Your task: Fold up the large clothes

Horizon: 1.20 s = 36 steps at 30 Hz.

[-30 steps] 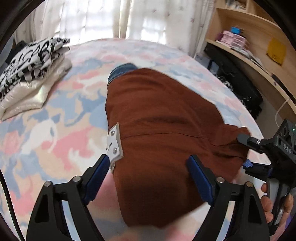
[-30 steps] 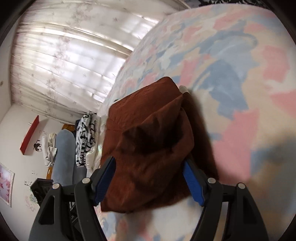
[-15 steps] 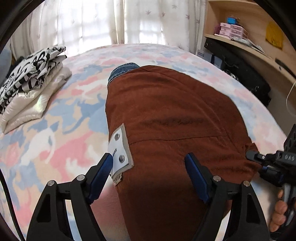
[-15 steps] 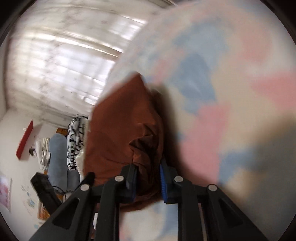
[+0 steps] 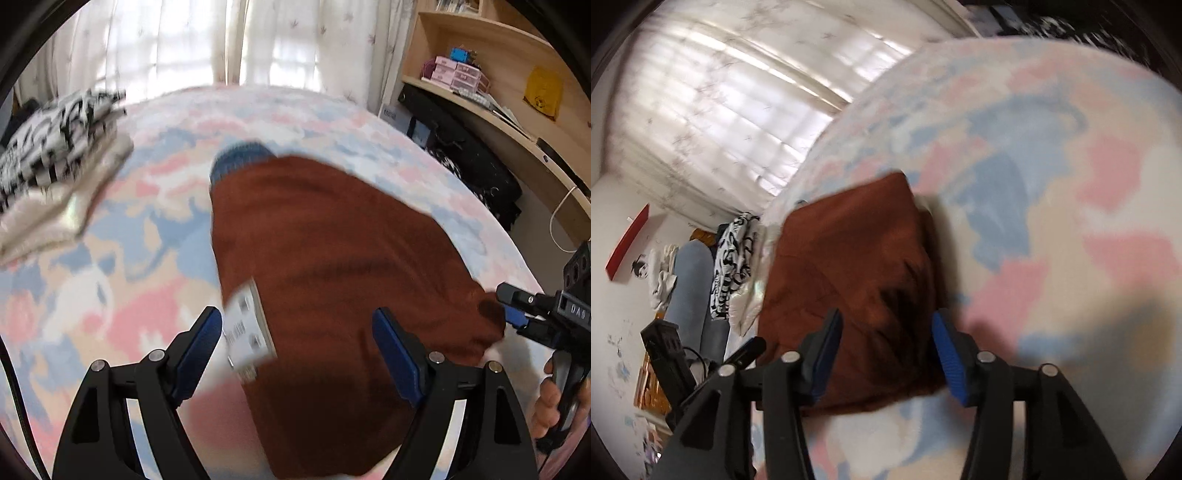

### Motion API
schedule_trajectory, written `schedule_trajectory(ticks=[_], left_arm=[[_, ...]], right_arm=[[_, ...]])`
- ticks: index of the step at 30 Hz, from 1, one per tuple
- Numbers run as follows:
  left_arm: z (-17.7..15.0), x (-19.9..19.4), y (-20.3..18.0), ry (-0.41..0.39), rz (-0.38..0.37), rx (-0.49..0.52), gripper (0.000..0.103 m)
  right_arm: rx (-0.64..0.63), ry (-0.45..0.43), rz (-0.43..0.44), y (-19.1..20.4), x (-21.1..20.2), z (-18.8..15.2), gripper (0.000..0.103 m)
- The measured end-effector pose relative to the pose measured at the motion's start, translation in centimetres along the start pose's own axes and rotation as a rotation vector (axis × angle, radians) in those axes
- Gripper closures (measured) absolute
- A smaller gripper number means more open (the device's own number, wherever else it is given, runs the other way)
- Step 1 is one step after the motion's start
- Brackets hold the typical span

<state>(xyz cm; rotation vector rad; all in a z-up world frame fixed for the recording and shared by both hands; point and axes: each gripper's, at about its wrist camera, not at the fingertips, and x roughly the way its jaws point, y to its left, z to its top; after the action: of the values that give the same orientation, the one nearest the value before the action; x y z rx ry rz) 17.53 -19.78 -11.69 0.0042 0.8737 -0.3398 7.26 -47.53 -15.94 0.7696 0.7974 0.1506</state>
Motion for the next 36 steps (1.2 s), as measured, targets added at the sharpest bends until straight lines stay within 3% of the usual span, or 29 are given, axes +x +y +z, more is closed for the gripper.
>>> schedule_trajectory(ticks=[4,7,9,10,11,12,14,16,18,20,24,28,30,36], left_arm=[[2.3,1.8,0.4,0.014,0.055,-0.015,0.021],[3.7,4.6,0.0,0.072,0.102,0.008,0.021],[4.3,5.6,-0.1,0.07,0.112,0.008,0.021],[4.7,5.8,-0.1,0.063,0.109,0.002,0.021],[5.3,5.9,0.0,0.051,0.106,-0.012,0.021],[5.8,6.0,0.2,0.034,0.11,-0.026,0.021],[6.4,6.3,0.7,-0.014,0.168,-0.048,0.021],[6.1,7.3,1.6,-0.028,0.225,-0.058,0.02],[5.3,8.6,3.0,0.003,0.217,-0.124,0.02],[4.7,9.1,4.0,-0.002,0.181,-0.178,0.019],[4.5,8.7,4.1,-0.009,0.177,-0.184,0.019],[4.4,7.3,5.0,0.019,0.104,-0.262,0.019],[4.1,6.2,5.1,0.025,0.106,-0.262,0.019],[2.0,2.7,4.9,0.052,0.117,-0.218,0.019]], right_arm=[[0.053,0.018,0.003,-0.5,2.5,3.4,0.043],[0.046,0.075,-0.029,-0.8,6.4,6.2,0.043],[0.071,0.131,-0.016,-1.1,9.2,7.1,0.044],[0.077,0.146,-0.005,-1.2,9.9,7.3,0.048],[0.061,0.146,-0.014,-1.1,10.4,7.5,0.074],[0.021,0.129,-0.055,-0.6,10.4,7.8,0.085],[-0.029,0.078,-0.063,0.1,9.8,7.9,0.096],[-0.06,0.066,-0.136,-0.3,10.3,7.1,0.095],[-0.077,0.085,-0.195,-0.9,11.5,6.1,0.095],[-0.093,0.062,-0.202,-1.2,11.8,5.4,0.095],[-0.075,0.06,-0.201,-1.2,11.1,5.3,0.093],[-0.079,0.058,-0.236,-0.3,9.6,5.1,0.078],[-0.101,0.053,-0.238,0.5,8.4,4.4,0.066],[-0.144,0.058,-0.222,1.9,4.7,2.0,0.063]])
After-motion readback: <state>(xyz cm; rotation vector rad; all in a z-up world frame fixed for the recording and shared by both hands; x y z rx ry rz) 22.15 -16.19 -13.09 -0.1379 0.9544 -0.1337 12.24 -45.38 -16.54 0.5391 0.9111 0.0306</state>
